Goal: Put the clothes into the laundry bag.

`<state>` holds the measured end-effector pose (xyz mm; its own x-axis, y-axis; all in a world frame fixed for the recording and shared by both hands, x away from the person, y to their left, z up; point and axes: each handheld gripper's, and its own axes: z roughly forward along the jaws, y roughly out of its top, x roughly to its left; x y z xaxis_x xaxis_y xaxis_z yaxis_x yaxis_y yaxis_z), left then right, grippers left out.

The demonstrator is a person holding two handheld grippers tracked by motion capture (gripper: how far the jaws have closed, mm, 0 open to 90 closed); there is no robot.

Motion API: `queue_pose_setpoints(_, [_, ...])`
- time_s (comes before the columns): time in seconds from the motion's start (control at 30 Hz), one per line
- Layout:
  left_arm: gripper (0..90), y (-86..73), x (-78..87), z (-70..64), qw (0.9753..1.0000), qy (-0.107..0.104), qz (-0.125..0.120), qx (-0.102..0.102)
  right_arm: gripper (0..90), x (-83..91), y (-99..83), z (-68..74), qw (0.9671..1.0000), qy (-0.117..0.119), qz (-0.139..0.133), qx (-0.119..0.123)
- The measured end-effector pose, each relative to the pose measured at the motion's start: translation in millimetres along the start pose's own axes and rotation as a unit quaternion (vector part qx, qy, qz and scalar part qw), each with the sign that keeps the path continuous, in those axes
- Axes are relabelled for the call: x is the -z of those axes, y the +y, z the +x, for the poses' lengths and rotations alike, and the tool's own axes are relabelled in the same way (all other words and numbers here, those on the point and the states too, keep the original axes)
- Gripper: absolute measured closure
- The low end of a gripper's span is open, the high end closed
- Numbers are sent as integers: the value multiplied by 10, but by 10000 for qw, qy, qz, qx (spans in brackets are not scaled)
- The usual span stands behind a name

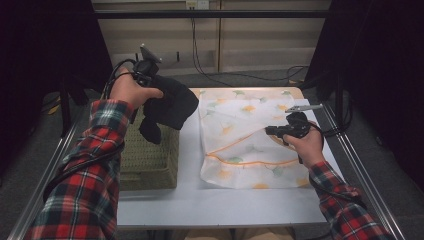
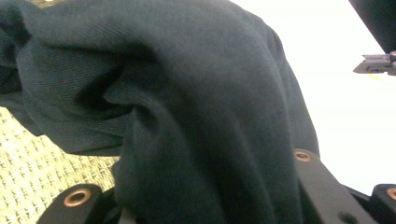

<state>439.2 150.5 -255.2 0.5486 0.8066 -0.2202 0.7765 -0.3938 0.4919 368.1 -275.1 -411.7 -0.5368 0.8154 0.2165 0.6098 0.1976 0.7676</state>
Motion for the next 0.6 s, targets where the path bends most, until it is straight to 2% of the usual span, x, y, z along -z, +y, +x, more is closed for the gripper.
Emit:
queue_pose_setpoints(0.07, [667,12,-5,-28,10000,-15,4,-88,897,2,-1,-3,10000,-5,-4,-3])
queue_pose_setpoints(0.17, [666,25,-18,-82,9999,-103,-6,-85,896,3,-3,-8,10000,-3,-7,-9])
queue_pose_setpoints(0.27, [666,45,-23,-144,9997,-122,-6,-201,897,1,0,-6,10000,-2,-12,-3])
queue_pose_setpoints(0.37, [666,60,-21,-218,9995,-212,-25,-223,897,2,2,-6,10000,-4,-15,-5])
queue_pose_setpoints(0.43, [667,70,-22,-258,9991,-262,-16,-342,897,-1,0,-7,10000,-4,-7,-2])
queue_pose_setpoints(0.5, [667,74,-37,-306,9990,-282,-26,-356,897,-5,-2,-9,10000,-8,6,-9])
queue_pose_setpoints(0.6, [667,82,-70,-370,9983,-330,37,-479,897,-5,-2,-7,10000,-9,6,-7])
